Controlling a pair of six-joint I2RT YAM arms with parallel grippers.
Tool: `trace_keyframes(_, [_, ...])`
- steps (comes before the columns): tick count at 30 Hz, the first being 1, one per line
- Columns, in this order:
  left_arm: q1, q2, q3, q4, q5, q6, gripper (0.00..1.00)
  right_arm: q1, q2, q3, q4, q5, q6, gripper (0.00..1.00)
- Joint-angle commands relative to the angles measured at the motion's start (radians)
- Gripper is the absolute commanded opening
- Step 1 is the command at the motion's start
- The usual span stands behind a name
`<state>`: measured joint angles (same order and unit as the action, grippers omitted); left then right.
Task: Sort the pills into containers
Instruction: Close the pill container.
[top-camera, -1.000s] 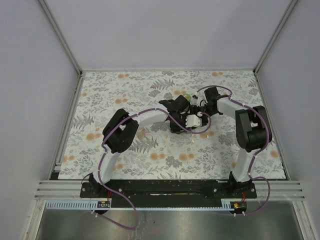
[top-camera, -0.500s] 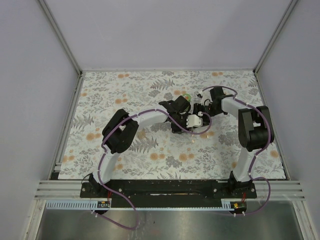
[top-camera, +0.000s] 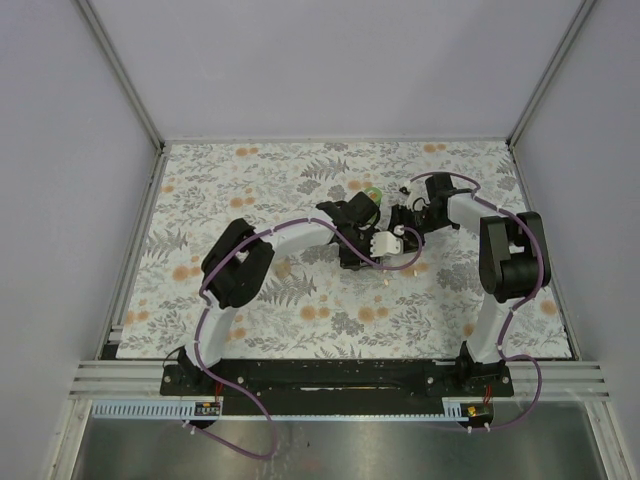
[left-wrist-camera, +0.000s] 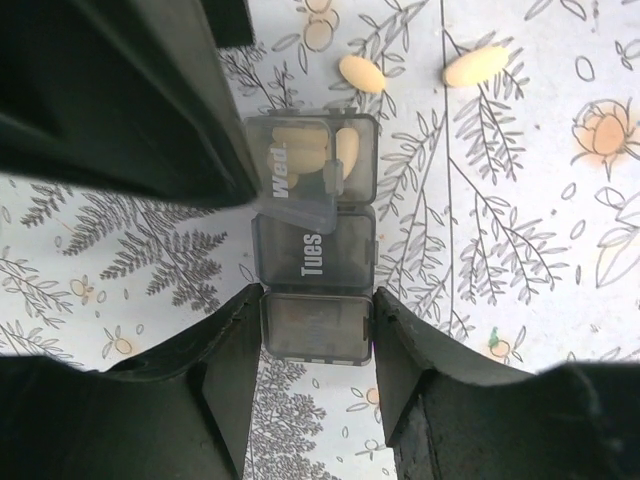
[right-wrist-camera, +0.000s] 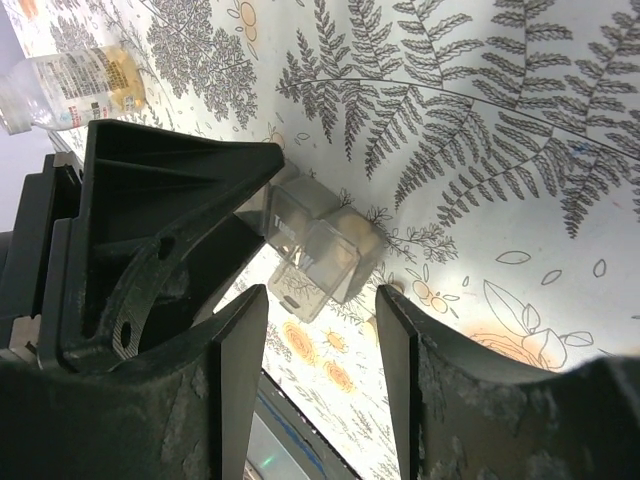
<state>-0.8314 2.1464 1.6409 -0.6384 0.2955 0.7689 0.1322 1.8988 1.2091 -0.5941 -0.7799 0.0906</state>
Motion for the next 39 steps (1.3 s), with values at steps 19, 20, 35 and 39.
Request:
trace_keyframes(19, [0.018,-0.145,-0.001,-0.038,0.068,-0.057,0.0,-0.025,-0.023,0.021,-0.009,-0.14,0.008,0.61])
trace_keyframes(20, [0.018,-0.146,0.002,-0.035,0.067,-0.062,0.0,-0.025,-0.023,0.024,-0.007,-0.143,0.009,0.61])
trace_keyframes(35, [0.021,-0.145,0.056,-0.017,0.067,-0.129,0.0,-0.025,-0.023,0.003,0.027,-0.222,0.04,0.64])
trace_keyframes(39, [0.025,-0.148,0.068,-0.017,0.065,-0.137,0.0,-0.025,-0.018,0.003,0.03,-0.24,0.041,0.64])
